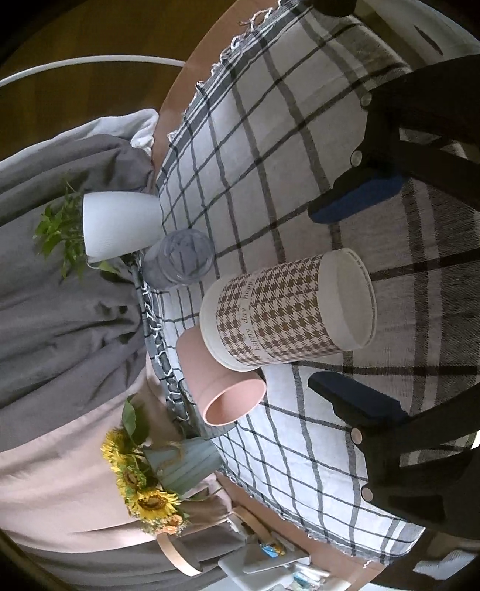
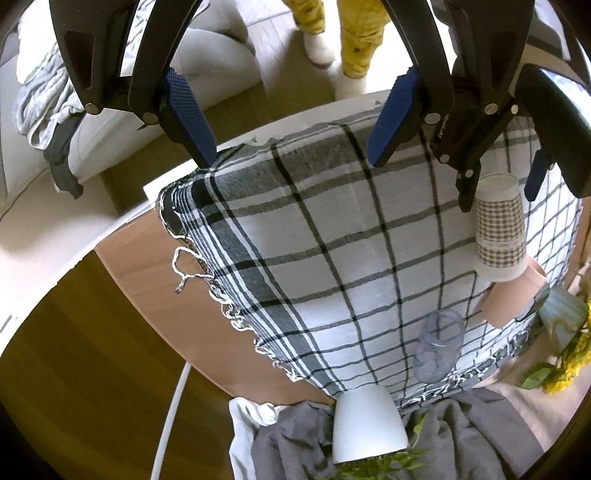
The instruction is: Flip cup upside down
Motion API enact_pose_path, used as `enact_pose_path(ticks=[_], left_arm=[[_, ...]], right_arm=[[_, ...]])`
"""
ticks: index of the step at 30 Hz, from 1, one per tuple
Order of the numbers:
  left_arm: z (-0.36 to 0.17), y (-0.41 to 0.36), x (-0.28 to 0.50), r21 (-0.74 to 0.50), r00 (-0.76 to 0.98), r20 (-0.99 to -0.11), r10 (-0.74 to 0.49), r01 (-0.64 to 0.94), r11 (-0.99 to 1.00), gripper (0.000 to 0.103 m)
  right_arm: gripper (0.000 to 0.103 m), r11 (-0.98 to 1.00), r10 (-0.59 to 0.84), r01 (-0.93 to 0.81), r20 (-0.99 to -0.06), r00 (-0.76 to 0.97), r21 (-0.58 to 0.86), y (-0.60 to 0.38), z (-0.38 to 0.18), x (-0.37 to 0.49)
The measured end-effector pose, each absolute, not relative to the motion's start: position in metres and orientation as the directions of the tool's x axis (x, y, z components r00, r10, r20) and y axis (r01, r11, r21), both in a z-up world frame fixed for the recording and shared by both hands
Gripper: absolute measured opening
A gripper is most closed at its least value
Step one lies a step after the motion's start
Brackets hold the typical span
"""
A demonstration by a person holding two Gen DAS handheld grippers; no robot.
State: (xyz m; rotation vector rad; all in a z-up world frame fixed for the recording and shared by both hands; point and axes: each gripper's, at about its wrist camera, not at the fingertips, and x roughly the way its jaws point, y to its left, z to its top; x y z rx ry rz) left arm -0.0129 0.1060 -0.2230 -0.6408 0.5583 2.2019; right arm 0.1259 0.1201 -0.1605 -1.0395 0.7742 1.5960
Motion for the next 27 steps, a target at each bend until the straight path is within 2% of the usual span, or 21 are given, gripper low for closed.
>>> enact_pose_path(ticks=[4,18,27], left_arm=[[-0.223,0.11,-0.016,0.196,-0.59,-0.604,0.536,-0.762,-0.617,0.057],[-0.168,0.095,-0.032,0.126,-0.513,-0.585,0.629,-0.823,-0.554,0.055],[-0.165,0.1,-0.071,0.02,-0.431,-0.664,0.611,-0.827,-0.561,0.055]], right_arm=[[0.084,-0.258,0.397,-0.966,-0.912,-0.1,-0.006,0.121,-0.163,0.126],[0.084,-0.26,0.4,-0.962,-0.897,-0.189,0.087,0.116,-0.147,0.116],[0.084,-0.246,0.42,-0.96,-0.878,-0.23,0.134,0.124,-0.137,0.1]])
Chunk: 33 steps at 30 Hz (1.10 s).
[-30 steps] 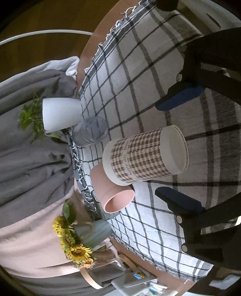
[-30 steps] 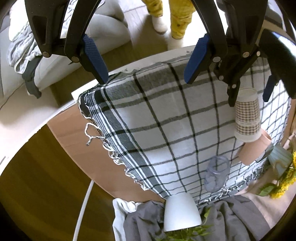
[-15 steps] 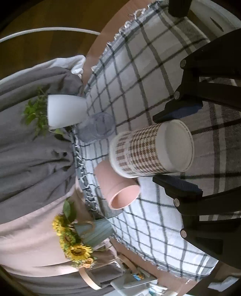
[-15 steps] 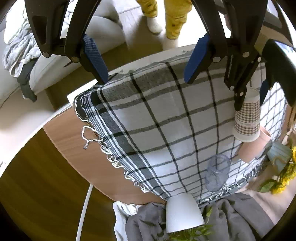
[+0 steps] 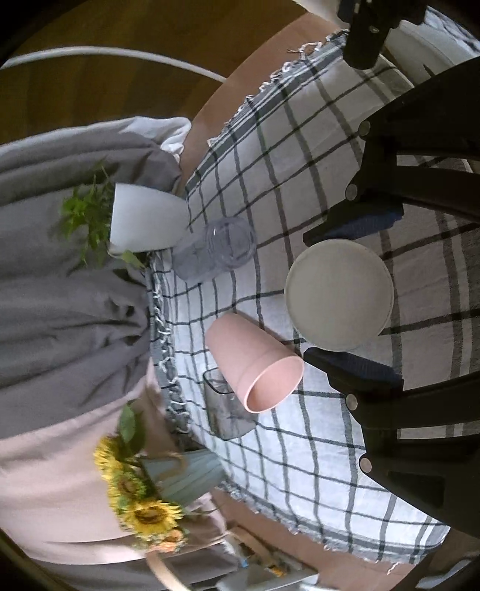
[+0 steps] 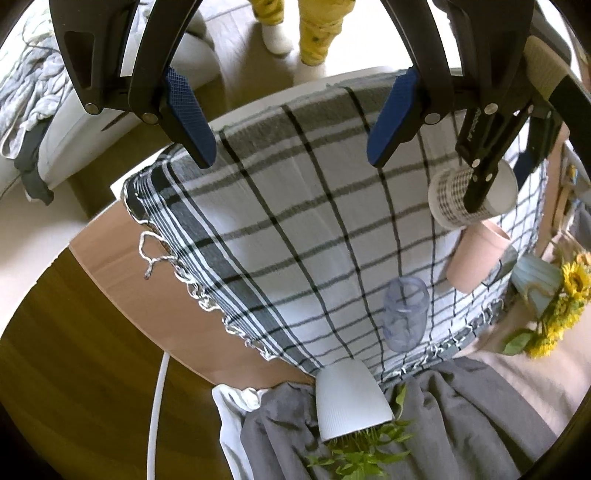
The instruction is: Flip cup upside down
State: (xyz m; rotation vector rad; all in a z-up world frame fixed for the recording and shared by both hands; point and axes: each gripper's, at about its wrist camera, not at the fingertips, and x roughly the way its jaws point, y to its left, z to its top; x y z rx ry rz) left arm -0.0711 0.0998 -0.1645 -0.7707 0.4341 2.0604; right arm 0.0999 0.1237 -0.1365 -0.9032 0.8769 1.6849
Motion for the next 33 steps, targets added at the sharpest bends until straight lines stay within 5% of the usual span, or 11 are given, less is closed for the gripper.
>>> enact_pose_path(ticks=[15,18,24,33], left_arm=[[-0.169,0.128,-0.119,-0.112,-0.29,-0.777,0.559,-0.81,-0.575,0.057],[-0.17,0.128,-0.118,-0.1,-0.28,-0.798,0.533,-0.812,-0.576,0.078],[-0.137,0.1,-0.105,-0.097,-0.333,-0.748,0.574,-0.801,-0.591,0.1],[-0.072,0.025,-0.079,0.08,-0.526,-0.672,0.521,-0.751,-0.655,0.103]], right_arm=[[0.084,-0.258,0.435,-0.953,-0.861,-0.263,0.161,0.137,-0.127,0.074],[0.084,-0.254,0.441,-0.953,-0.857,-0.266,0.165,0.137,-0.124,0.075],[0.084,-0.257,0.459,-0.952,-0.845,-0.273,0.168,0.128,-0.11,0.083],[0.09,-0.352,0.516,-0.909,-0.765,-0.385,0.221,0.079,-0.057,0.095]])
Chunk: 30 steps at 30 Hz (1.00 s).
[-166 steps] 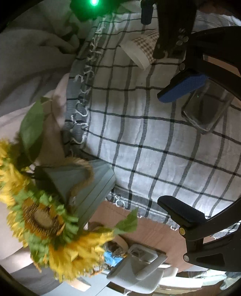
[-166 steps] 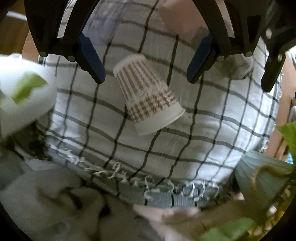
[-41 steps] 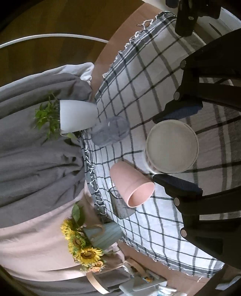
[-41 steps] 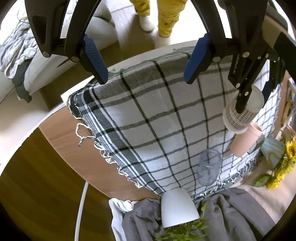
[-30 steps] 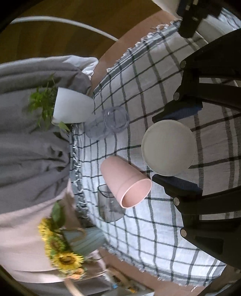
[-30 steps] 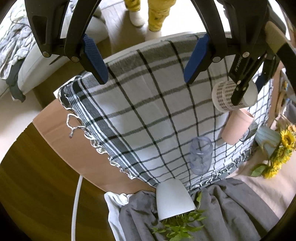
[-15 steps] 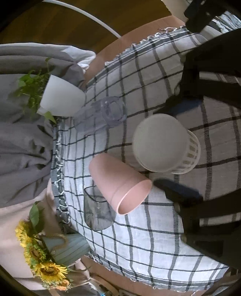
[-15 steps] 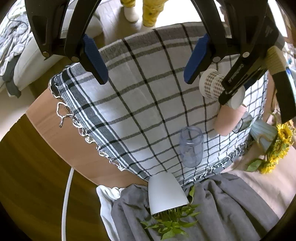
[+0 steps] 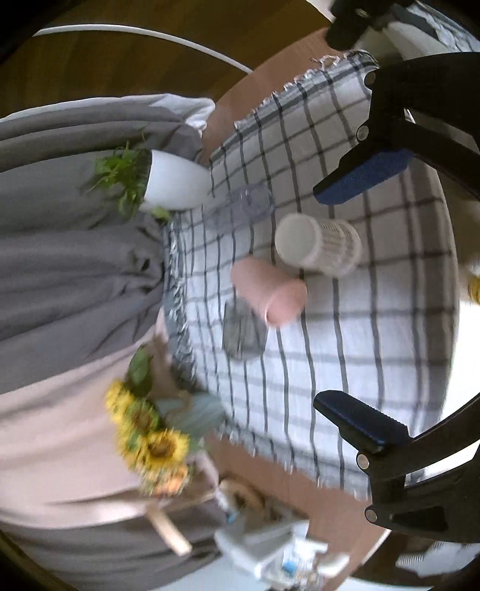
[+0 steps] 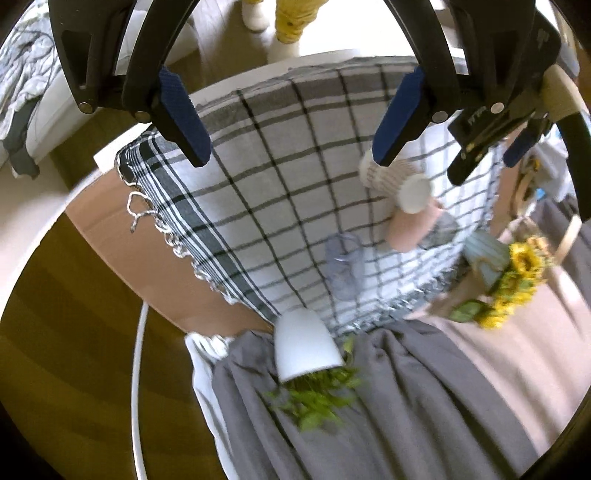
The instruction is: Flip cup upside down
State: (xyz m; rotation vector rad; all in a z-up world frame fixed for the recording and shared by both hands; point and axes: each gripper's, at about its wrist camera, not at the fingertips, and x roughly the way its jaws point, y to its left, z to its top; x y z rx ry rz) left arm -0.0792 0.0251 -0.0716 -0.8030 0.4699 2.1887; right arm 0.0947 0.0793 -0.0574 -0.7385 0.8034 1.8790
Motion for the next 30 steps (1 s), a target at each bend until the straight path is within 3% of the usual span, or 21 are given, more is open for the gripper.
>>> enact_pose_path(ticks=[14,30], left_arm=[[-0.025,-0.072,-0.041,0.093,-0.597,-0.634,0.491,-0.69,-0.718,0.103],[-0.002,-0.111,-0.048,0.039,-0.626,-0.597,0.502,-0.648,-0.761,0.103]], right_arm=[[0.09,-0.559,0.557,-0.812,-0.649,-0.517,0.168,-0.004,0.004,0.088],[0.09,-0.617,0.565,-0.774,-0.603,-0.563,0.144,-0.04,0.02,0.079]])
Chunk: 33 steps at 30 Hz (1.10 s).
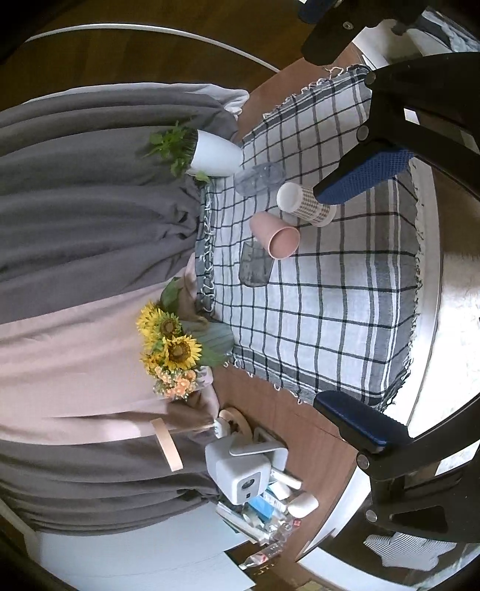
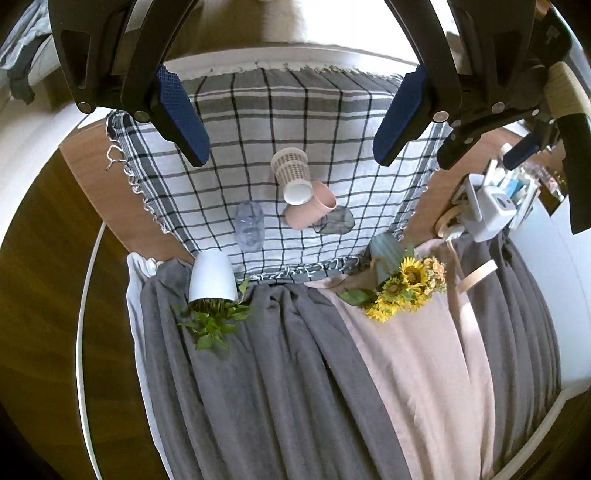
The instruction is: Flip cup upside down
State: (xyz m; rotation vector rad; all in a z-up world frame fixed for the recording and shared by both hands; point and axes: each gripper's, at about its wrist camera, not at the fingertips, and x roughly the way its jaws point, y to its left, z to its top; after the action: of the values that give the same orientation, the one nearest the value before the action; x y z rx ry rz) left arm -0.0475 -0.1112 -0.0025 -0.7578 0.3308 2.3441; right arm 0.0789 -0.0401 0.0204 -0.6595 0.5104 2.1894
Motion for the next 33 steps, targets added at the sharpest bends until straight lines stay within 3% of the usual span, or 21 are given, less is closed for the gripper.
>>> enact_pose_path(ticks=[33], left_arm=[[0.003,-0.097,-0.035,0.065,-0.629,-0.571,0.528,-0.676,-0.734,0.103]], right_arm=[[0.09,-0.595,0.607,-0.794,-0.579,-0.545,0.124,-0.04,0.027,0.09]])
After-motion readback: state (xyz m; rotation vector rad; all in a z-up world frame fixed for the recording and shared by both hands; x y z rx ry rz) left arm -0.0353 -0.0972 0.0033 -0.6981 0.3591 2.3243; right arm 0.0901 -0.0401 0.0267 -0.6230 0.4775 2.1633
